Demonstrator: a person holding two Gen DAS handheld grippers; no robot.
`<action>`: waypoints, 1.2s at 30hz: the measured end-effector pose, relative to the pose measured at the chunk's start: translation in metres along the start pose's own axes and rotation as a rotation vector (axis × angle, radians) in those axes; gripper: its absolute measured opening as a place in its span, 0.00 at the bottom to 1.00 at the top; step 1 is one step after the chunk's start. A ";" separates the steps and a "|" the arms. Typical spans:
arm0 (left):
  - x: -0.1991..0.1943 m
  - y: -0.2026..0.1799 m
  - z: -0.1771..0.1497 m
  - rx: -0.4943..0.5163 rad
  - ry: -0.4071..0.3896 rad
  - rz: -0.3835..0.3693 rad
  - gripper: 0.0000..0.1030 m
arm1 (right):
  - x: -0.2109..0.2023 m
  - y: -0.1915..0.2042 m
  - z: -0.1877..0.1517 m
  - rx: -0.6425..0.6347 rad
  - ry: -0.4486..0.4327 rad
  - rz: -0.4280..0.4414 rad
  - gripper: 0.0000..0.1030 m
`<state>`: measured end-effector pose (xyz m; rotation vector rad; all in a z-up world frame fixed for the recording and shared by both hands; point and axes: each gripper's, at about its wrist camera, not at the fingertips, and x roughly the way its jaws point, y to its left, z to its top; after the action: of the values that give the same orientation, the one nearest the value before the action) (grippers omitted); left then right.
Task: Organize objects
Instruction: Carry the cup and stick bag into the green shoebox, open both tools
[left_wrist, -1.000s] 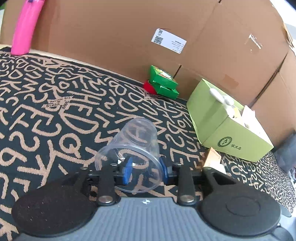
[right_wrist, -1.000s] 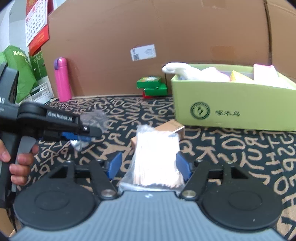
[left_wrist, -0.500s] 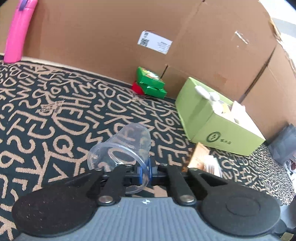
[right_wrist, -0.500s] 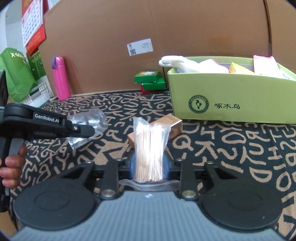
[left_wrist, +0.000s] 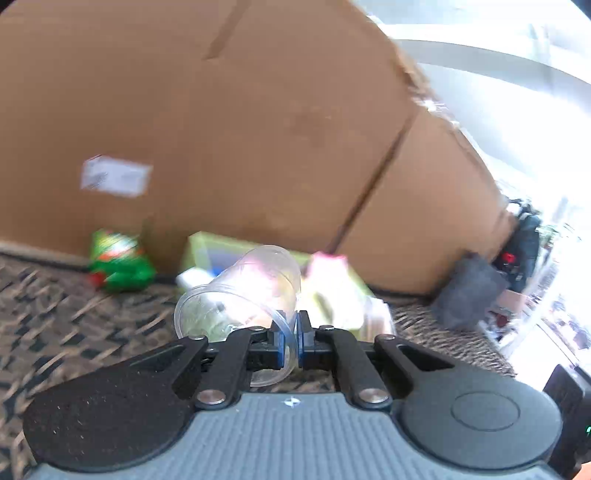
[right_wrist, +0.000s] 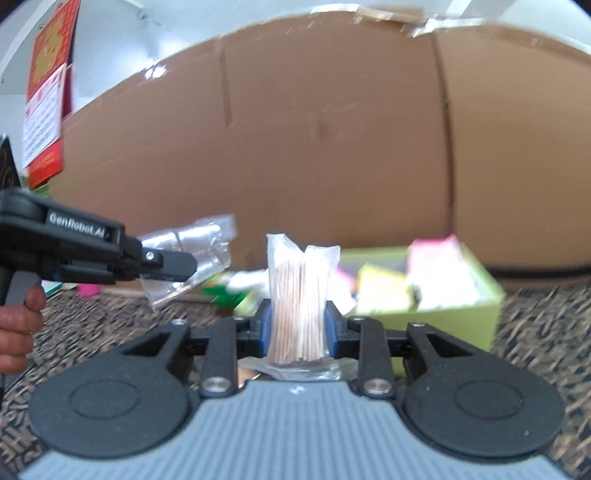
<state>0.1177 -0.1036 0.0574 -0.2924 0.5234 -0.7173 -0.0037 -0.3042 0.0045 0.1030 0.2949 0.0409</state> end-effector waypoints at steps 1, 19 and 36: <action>0.010 -0.008 0.006 0.016 -0.005 -0.007 0.04 | 0.001 -0.005 0.005 -0.007 -0.014 -0.022 0.27; 0.173 -0.007 0.038 -0.004 0.109 -0.011 0.04 | 0.121 -0.085 0.021 -0.057 0.046 -0.185 0.28; 0.137 0.002 0.010 0.054 0.090 0.075 0.82 | 0.117 -0.084 -0.002 -0.102 0.028 -0.227 1.00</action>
<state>0.2115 -0.1961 0.0167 -0.1897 0.5963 -0.6726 0.1098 -0.3806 -0.0401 -0.0330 0.3308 -0.1674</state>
